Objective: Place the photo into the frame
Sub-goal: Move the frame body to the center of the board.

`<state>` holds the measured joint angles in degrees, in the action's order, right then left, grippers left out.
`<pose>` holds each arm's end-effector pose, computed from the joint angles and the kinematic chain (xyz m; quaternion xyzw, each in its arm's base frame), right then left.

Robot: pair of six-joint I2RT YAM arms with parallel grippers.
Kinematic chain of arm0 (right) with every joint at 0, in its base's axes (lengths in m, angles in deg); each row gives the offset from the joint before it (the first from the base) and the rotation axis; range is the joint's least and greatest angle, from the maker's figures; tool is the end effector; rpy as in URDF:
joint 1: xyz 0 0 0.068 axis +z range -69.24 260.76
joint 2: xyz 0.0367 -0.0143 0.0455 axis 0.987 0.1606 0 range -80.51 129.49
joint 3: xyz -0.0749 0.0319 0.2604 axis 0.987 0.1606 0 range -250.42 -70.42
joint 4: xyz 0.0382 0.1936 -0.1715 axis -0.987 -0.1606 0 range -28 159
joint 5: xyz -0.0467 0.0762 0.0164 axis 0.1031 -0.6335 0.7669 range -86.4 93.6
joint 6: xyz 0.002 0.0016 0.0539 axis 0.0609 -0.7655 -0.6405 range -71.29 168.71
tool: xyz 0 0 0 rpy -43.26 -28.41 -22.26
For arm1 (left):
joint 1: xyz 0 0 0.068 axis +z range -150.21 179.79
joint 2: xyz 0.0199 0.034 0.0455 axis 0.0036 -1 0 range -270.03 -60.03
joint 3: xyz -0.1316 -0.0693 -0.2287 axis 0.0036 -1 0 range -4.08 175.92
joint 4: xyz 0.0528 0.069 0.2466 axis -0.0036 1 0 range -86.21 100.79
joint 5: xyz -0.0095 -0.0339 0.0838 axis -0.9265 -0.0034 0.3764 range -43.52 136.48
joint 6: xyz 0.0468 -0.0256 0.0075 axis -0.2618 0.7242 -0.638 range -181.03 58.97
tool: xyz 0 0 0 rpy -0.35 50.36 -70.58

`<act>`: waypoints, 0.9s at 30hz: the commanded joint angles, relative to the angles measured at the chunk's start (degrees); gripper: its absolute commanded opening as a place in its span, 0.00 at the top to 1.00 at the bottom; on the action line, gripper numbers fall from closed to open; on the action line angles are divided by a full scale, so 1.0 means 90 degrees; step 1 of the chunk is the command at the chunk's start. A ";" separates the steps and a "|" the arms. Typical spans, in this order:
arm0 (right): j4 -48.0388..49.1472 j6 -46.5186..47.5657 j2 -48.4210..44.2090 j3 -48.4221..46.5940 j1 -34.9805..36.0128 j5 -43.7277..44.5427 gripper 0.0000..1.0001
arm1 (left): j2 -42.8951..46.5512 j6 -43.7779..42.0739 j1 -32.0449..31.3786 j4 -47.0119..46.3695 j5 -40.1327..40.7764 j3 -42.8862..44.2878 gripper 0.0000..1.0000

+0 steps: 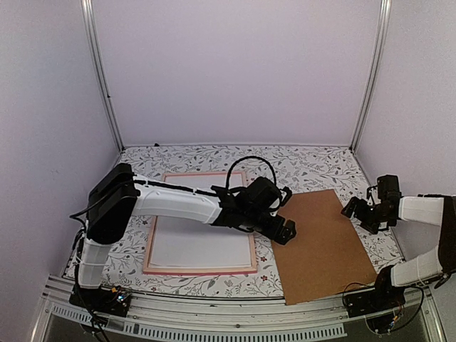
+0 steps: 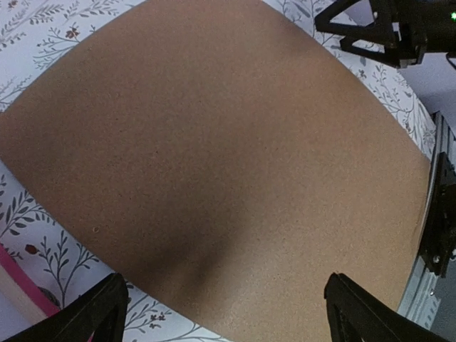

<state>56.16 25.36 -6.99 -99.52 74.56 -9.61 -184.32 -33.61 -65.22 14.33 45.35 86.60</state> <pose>0.2205 -0.0157 0.1467 0.2117 0.9298 0.1508 0.2605 0.2041 -0.4395 0.1696 0.3004 0.8706 -0.2874 0.2629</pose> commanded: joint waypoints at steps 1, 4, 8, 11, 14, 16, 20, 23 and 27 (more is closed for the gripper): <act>0.0084 -0.0128 -0.0268 0.0099 -0.0034 -0.0189 0.01 | -0.0272 0.0034 -0.0066 0.0635 0.0193 0.0333 0.01; 0.0143 -0.0162 -0.0328 0.0178 -0.0034 -0.0245 0.01 | -0.0349 0.0090 -0.0062 0.0774 0.0447 0.0335 0.01; 0.0182 -0.0224 -0.0344 0.0250 -0.0034 -0.0217 0.01 | -0.0439 0.0108 -0.0057 0.1019 0.0784 0.0328 0.01; 0.0228 -0.0246 -0.0375 0.0296 -0.0034 -0.0221 0.01 | -0.0447 0.0117 0.0004 0.1214 0.1044 0.0300 0.01; 0.0231 -0.0220 -0.0315 0.0267 -0.0032 -0.0279 0.01 | -0.0457 0.0137 0.0111 0.1326 0.1111 0.0239 0.01; 0.0261 -0.0209 -0.0241 0.0255 -0.0025 -0.0339 0.01 | -0.0453 0.0147 0.0205 0.1370 0.1133 0.0168 0.01; 0.0286 -0.0176 -0.0109 0.0254 -0.0015 -0.0390 0.01 | -0.0396 0.0165 0.0372 0.1391 0.1147 -0.0010 0.01; 0.0292 -0.0179 -0.0079 0.0255 -0.0005 -0.0398 0.01 | -0.0301 0.0199 0.0474 0.1426 0.1224 -0.0140 0.01; 0.0326 -0.0178 -0.0013 0.0254 0.0064 -0.0399 0.02 | -0.0210 0.0215 0.0490 0.1352 0.1040 -0.0183 0.01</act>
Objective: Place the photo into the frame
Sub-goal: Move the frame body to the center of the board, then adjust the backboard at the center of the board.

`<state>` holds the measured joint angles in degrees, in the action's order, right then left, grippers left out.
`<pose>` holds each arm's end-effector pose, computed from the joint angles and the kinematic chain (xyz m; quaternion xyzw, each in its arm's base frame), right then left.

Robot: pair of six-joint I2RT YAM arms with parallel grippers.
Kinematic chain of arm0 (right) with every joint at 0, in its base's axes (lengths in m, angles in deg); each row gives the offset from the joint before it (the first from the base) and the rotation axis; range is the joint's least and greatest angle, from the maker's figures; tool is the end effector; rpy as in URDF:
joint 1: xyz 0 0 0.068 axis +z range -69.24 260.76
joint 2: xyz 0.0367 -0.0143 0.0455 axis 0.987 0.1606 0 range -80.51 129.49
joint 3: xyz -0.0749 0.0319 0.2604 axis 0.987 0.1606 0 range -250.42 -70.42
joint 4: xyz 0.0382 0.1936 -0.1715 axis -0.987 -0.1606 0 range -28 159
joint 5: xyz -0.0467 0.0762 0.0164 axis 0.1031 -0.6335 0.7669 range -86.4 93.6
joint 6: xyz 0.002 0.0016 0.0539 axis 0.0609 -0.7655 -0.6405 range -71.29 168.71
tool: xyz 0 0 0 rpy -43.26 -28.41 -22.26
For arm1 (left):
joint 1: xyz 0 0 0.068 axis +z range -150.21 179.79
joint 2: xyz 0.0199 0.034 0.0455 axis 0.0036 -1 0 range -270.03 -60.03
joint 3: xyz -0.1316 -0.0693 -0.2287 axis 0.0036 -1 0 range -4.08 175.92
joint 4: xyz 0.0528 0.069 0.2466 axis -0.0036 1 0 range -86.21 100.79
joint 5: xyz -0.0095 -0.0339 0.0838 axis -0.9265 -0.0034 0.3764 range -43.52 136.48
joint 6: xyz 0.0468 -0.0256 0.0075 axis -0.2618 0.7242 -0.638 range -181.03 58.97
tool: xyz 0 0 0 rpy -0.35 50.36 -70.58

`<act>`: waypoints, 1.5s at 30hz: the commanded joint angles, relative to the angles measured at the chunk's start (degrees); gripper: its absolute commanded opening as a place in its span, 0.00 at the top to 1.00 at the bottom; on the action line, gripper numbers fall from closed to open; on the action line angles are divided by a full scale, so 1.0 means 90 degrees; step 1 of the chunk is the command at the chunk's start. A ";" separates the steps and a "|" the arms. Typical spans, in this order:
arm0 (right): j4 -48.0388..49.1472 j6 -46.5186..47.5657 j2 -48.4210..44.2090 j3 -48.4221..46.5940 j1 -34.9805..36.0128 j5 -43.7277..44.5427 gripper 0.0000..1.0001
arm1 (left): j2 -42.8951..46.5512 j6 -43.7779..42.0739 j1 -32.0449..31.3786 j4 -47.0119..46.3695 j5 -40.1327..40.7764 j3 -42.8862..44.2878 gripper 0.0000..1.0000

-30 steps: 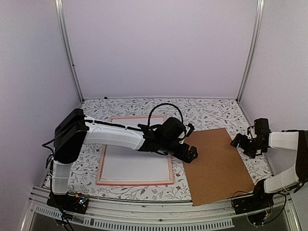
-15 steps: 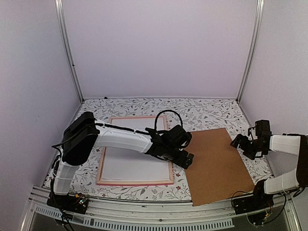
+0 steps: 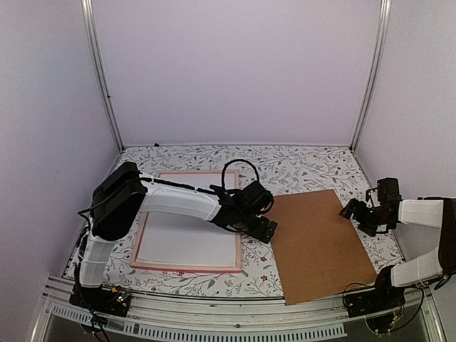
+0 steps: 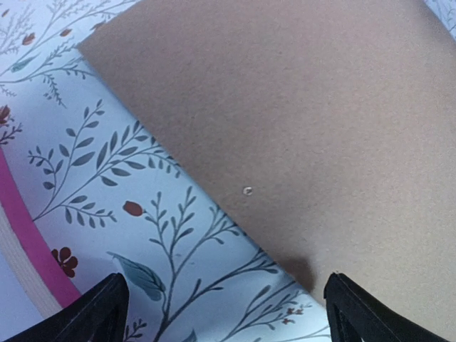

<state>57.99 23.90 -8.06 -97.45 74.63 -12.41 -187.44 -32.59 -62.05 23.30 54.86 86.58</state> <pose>0.2148 -0.0131 0.1427 0.2141 0.9244 0.1779 0.2606 0.2279 -0.4147 0.1338 0.2540 0.9203 -0.1558 0.2537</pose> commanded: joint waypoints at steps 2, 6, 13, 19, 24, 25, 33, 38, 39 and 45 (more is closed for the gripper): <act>0.0125 -0.0016 0.0156 0.0024 0.0115 -0.0096 0.02 | 0.0122 0.0160 0.0115 0.0210 -0.0324 -0.0140 0.01; 0.0134 -0.0042 0.0214 0.0047 0.0213 -0.0112 0.02 | -0.0099 0.0331 -0.0060 0.0099 -0.0662 0.0102 0.02; 0.0231 -0.0092 0.0153 0.0111 0.0232 -0.0406 0.04 | -0.0391 0.0741 -0.0112 -0.0161 -0.1087 0.0164 0.06; 0.0336 -0.0131 0.0229 0.0116 0.0271 -0.0638 0.05 | -0.0529 0.0930 -0.0025 -0.0503 -0.1349 0.0260 0.09; 0.0473 -0.0218 0.0201 0.0187 0.0281 -0.0887 0.05 | -0.0725 0.1134 0.0150 -0.0809 -0.1749 0.0279 0.13; 0.0492 -0.0242 0.0185 0.0210 0.0288 -0.0901 0.05 | -0.0755 0.1157 0.0177 -0.0835 -0.1768 0.0287 0.13; 0.0691 -0.0381 0.0167 0.0344 0.0336 -0.1083 0.06 | -0.1018 0.1077 0.0497 -0.0794 -0.1763 0.0601 0.14; 0.0863 -0.0360 0.0373 0.0308 0.0409 -0.1362 0.06 | -0.1114 0.0939 0.0738 -0.0643 -0.1592 0.0892 0.14; 0.0835 -0.0336 0.0416 0.0278 0.0430 -0.1419 0.06 | -0.1116 0.0884 0.0761 -0.0565 -0.1478 0.0969 0.14; 0.0440 -0.0039 0.0475 -0.0019 0.0437 -0.1078 0.04 | -0.0884 0.0586 0.0793 -0.0158 -0.0815 0.1139 0.10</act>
<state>66.32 22.02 -4.46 -96.38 77.84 -21.65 -195.20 -25.20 -54.99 16.83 43.98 96.43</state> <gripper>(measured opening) 0.951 0.883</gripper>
